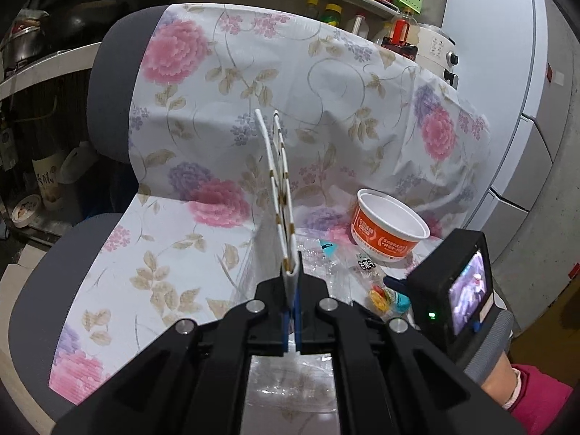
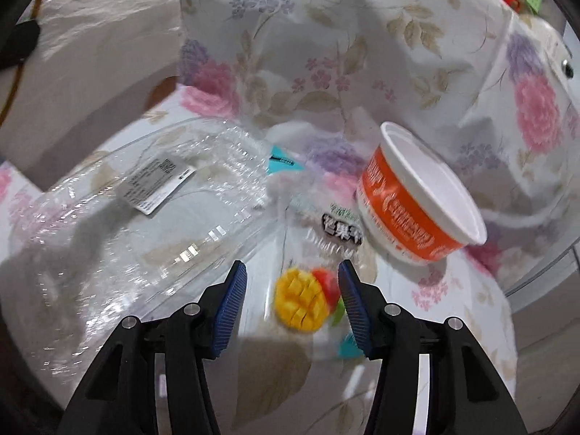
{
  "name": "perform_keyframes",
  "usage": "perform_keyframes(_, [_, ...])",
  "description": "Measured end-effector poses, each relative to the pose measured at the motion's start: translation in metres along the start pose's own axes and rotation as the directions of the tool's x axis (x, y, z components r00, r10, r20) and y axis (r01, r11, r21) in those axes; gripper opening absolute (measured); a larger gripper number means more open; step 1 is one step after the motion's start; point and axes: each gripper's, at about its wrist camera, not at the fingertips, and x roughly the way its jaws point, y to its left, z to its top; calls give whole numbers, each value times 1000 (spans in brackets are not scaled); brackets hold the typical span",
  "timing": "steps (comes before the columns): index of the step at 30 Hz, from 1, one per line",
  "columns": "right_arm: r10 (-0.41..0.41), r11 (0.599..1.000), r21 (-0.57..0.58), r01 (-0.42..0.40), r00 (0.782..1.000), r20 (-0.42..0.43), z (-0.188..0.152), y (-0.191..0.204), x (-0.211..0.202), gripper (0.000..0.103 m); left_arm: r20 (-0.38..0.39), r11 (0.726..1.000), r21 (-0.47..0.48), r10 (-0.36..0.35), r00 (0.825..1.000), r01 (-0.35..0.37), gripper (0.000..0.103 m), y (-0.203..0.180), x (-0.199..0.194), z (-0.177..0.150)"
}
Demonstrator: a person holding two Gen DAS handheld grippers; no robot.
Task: Collect trash
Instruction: 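Grasp the white paper with the left gripper while the right gripper grasps the dried-mango packet, then carry the paper and mango packet to the bin and open both grippers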
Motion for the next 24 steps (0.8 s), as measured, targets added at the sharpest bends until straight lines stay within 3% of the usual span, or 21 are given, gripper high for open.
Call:
perform_keyframes(1, [-12,1000,-3,12,1000,2,0,0,0,25,1,1000,-1,-2,1000,2,0,-1,-1,-1])
perform_keyframes(4, [-13,999,46,11,999,41,-3,-11,-13,15,10,1000,6,-13,1000,13,0,-5,-8,-2])
perform_keyframes(6, [30,991,125,-41,995,91,-5,-31,-34,11,13,1000,15,-21,1000,21,0,-10,-13,-3])
perform_keyframes(9, [176,925,309,-221,970,169,-14,-78,-67,10,18,999,18,-43,999,43,0,-18,-19,-2])
perform_keyframes(11, [255,855,401,-329,940,228,-25,-110,-87,10,23,998,19,-57,998,57,0,-24,-22,-2])
perform_keyframes(14, [278,801,463,-379,921,273,-45,-137,-113,10,22,994,33,-107,994,107,0,-45,-28,-6])
perform_keyframes(17, [265,778,500,-380,921,287,-70,-152,-135,10,8,984,56,-172,985,171,0,-67,-29,-14])
perform_keyframes(21, [206,779,529,-335,935,289,-106,-166,-163,10,-49,951,84,-293,955,296,0,-109,-21,-35])
perform_keyframes(24, [161,768,567,-299,946,282,-134,-176,-180,10,-80,931,121,-336,938,344,0,-139,-19,-47])
